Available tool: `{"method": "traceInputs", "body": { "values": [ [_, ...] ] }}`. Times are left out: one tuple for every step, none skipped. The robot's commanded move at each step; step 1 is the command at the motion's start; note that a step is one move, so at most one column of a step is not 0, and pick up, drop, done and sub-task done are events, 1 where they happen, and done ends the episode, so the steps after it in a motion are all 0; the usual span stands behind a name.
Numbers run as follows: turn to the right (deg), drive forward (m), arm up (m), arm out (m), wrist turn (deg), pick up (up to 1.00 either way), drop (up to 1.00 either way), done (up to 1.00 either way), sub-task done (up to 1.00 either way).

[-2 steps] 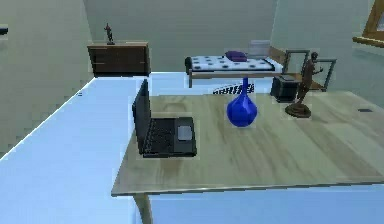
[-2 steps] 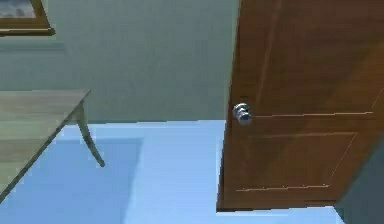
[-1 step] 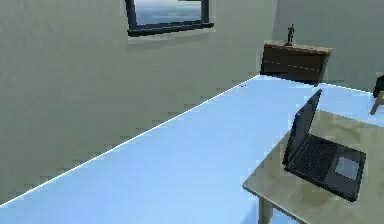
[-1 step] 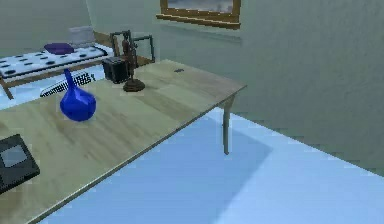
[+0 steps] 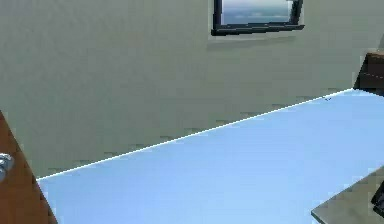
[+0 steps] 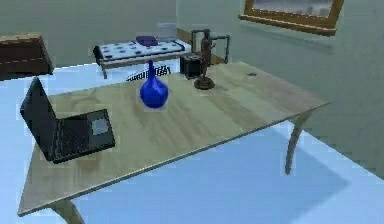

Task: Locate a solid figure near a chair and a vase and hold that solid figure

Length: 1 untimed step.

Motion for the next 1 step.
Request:
{"method": "traceInputs", "body": {
  "values": [
    [0.0, 0.30, 0.00, 0.00, 0.0, 0.00, 0.00, 0.00, 0.00]
  ]
}}
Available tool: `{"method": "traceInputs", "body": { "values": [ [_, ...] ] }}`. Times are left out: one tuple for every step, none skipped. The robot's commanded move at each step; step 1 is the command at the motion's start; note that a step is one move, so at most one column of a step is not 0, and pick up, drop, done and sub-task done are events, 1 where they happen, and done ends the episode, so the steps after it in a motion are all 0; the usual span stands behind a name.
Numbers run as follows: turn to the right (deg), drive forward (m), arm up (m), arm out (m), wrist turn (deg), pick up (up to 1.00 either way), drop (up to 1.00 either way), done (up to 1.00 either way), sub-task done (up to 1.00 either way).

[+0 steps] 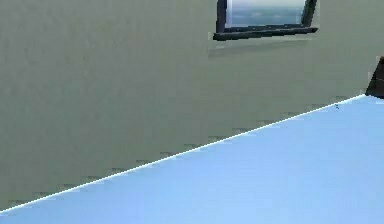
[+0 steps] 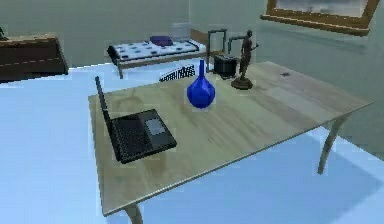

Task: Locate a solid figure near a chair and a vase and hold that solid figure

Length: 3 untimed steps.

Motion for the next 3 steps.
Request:
{"method": "traceInputs", "body": {
  "values": [
    [6.0, 0.00, 0.00, 0.00, 0.0, 0.00, 0.00, 0.00, 0.00],
    [0.0, 0.55, 0.00, 0.00, 0.0, 0.00, 0.00, 0.00, 0.00],
    [45.0, 0.00, 0.00, 0.00, 0.0, 0.00, 0.00, 0.00, 0.00]
  ]
}}
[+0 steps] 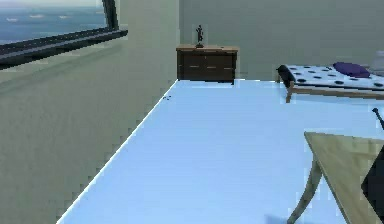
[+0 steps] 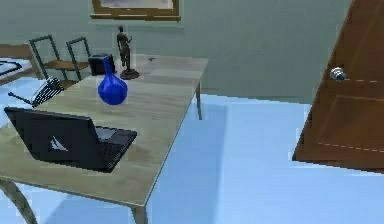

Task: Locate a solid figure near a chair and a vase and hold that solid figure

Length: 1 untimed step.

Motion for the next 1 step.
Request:
{"method": "traceInputs", "body": {
  "values": [
    [9.0, 0.00, 0.00, 0.00, 0.0, 0.00, 0.00, 0.00, 0.00]
  ]
}}
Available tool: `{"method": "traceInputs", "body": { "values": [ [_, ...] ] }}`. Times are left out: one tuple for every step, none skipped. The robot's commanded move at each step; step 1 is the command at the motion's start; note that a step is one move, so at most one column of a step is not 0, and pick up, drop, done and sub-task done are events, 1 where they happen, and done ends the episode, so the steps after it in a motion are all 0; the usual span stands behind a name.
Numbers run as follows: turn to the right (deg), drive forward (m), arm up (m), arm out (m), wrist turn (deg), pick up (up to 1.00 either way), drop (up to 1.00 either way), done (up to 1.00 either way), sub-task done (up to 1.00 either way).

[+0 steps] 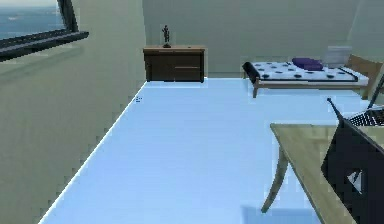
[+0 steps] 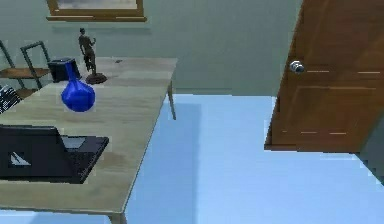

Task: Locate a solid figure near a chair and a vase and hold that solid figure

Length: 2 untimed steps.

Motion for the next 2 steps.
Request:
{"method": "traceInputs", "body": {
  "values": [
    [0.0, 0.90, 0.00, 0.00, 0.0, 0.00, 0.00, 0.00, 0.00],
    [45.0, 0.00, 0.00, 0.00, 0.0, 0.00, 0.00, 0.00, 0.00]
  ]
}}
